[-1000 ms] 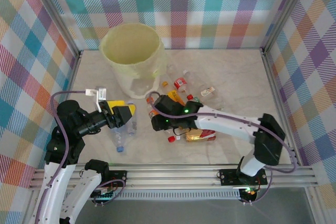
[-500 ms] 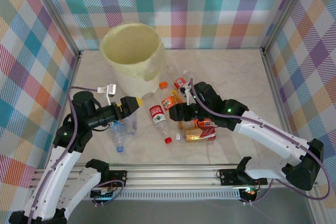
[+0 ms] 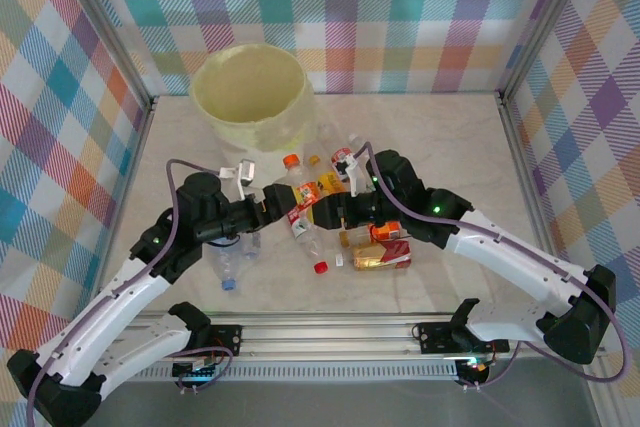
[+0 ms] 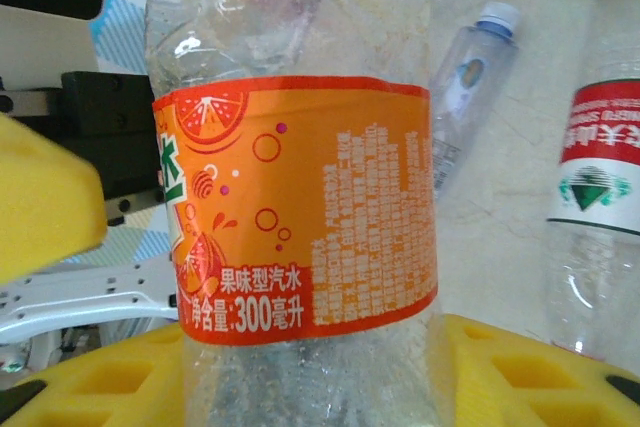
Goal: Put the plastic bottles in the bin
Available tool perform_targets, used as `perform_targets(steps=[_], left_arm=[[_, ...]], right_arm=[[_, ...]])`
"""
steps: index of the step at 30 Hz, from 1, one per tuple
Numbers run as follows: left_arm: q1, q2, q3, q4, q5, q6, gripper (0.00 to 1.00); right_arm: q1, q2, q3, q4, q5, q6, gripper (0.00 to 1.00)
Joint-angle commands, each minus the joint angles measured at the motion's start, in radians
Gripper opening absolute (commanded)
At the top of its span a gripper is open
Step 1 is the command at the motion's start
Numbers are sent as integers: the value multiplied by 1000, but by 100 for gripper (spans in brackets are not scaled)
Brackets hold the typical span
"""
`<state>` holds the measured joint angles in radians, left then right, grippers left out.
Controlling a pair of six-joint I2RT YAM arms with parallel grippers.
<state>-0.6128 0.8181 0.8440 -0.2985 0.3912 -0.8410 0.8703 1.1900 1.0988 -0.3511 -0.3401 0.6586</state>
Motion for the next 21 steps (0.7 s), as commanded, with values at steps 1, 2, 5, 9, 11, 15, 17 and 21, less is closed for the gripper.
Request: perform_targets(steps=[1, 2, 5, 9, 11, 15, 17, 21], left_arm=[[-29, 19, 8, 92, -49, 26, 100], [-32, 28, 13, 89, -53, 21, 100], [-34, 48, 0, 145, -35, -6, 100], [-43, 88, 5, 171, -18, -27, 91], [-48, 92, 7, 180, -18, -26, 84], [-48, 76, 18, 193, -25, -24, 70], [-49, 69, 26, 183, -31, -18, 66], [-50, 68, 37, 176, -26, -12, 57]], right_arm=[[-5, 4, -17, 89, -81, 31, 53], [-6, 5, -20, 94, -89, 35, 53], [-7, 4, -26, 111, -108, 41, 53], [-8, 2, -39, 129, -125, 46, 53], [-8, 8, -39, 126, -131, 44, 54], [-10, 11, -52, 124, -123, 47, 54], [-11, 11, -54, 123, -121, 48, 54], [-13, 12, -53, 122, -114, 48, 55]])
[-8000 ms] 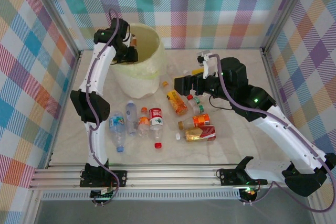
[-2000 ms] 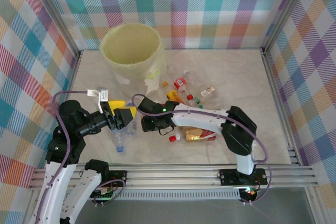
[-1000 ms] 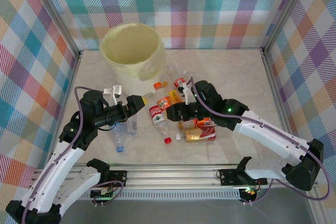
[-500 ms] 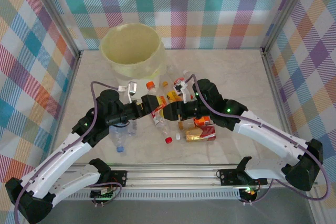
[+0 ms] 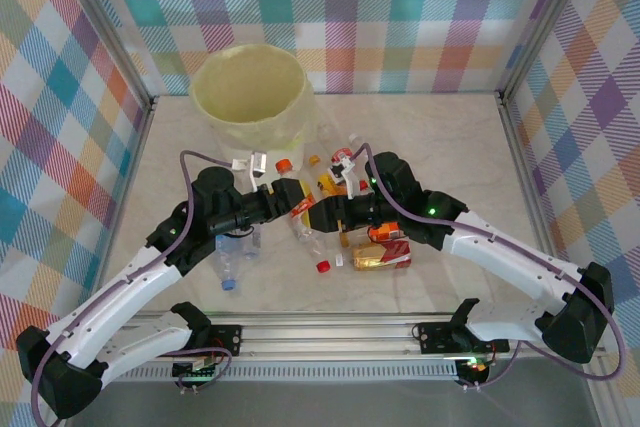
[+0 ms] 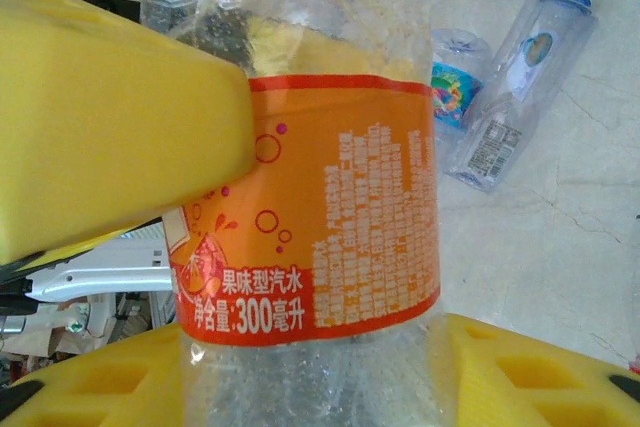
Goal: Put the plastic bottles in the bin
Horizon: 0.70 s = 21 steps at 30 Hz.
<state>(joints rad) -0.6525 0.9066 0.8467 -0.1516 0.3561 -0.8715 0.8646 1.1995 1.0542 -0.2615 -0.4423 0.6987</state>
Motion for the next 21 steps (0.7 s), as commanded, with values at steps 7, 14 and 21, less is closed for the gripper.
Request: perform_targets(steps=[7, 14, 21], left_arm=[[-10, -13, 72, -48, -17, 73, 52], [-10, 88, 310, -356, -90, 274, 54], [-9, 237, 612, -579, -223, 468, 56]], right_arm=[[-11, 3, -3, 30, -5, 3, 62], [-23, -43, 8, -31, 25, -45, 73], [-30, -135, 42, -131, 117, -134, 85]])
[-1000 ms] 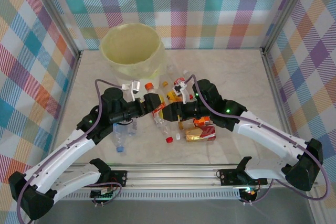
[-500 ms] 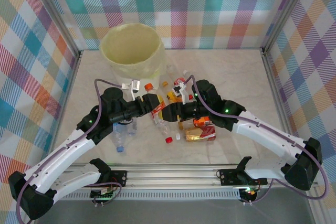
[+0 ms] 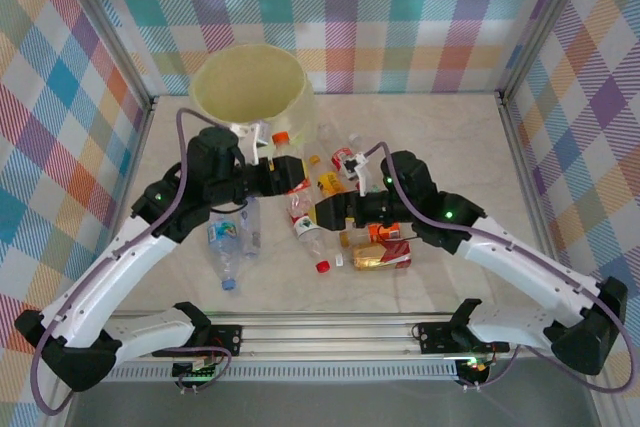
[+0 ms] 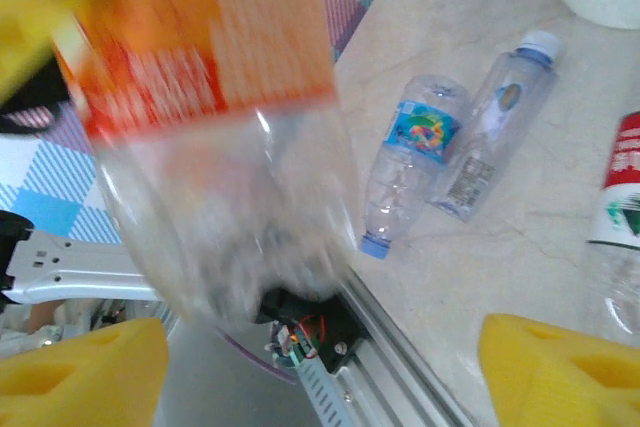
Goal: Put the plastic bottles in the bin
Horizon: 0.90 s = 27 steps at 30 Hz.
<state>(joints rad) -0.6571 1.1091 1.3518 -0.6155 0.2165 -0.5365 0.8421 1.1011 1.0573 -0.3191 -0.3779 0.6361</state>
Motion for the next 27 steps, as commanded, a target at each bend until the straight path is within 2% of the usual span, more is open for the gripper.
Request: perform_targets(steps=[1, 4, 12, 22, 27], left_arm=[[-4, 62, 160, -146, -99, 164, 55], [2, 154, 308, -241, -156, 242, 54], [82, 374, 676, -401, -185, 364, 54], [276, 609, 1002, -507, -76, 353, 54], [354, 701, 1092, -509, -21, 328, 54]], right_arm=[[-8, -52, 45, -84, 70, -89, 87], [-8, -94, 74, -129, 136, -147, 100], [-8, -201, 156, -143, 306, -316, 100], [-6, -228, 227, -25, 426, -432, 100], [-7, -200, 253, -21, 460, -456, 100]])
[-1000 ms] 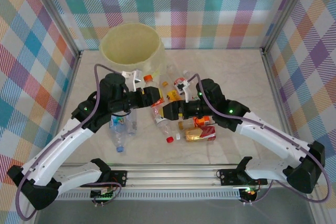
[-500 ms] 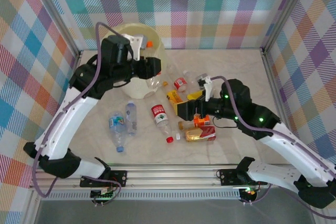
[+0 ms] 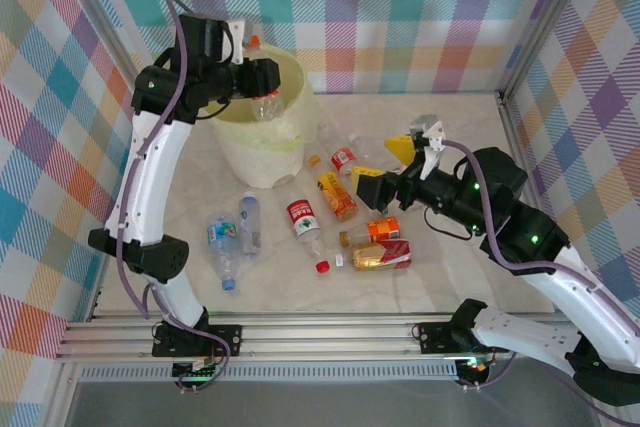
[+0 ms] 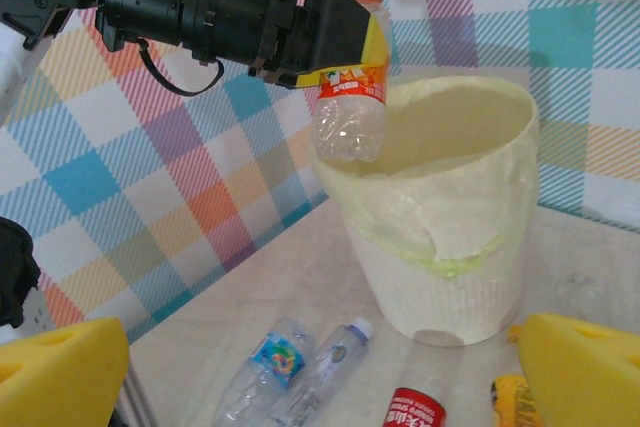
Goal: Put the plastic bottles in the bin
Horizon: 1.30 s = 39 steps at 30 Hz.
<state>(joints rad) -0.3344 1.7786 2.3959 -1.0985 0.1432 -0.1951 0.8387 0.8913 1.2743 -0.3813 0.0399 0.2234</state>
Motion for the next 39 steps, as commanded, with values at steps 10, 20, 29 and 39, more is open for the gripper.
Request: perform_targets(steps=[10, 20, 29, 39], left_arm=[[144, 195, 116, 12, 81, -21, 54], [151, 323, 135, -44, 71, -1, 54], [152, 390, 134, -107, 18, 18, 56], [152, 420, 133, -156, 5, 23, 66]], right_arm=[[-3, 16, 50, -16, 62, -29, 100], [-4, 16, 32, -119, 100, 53, 100], [-4, -16, -54, -181, 139, 149, 100], [-4, -79, -129, -282, 199, 220, 100]])
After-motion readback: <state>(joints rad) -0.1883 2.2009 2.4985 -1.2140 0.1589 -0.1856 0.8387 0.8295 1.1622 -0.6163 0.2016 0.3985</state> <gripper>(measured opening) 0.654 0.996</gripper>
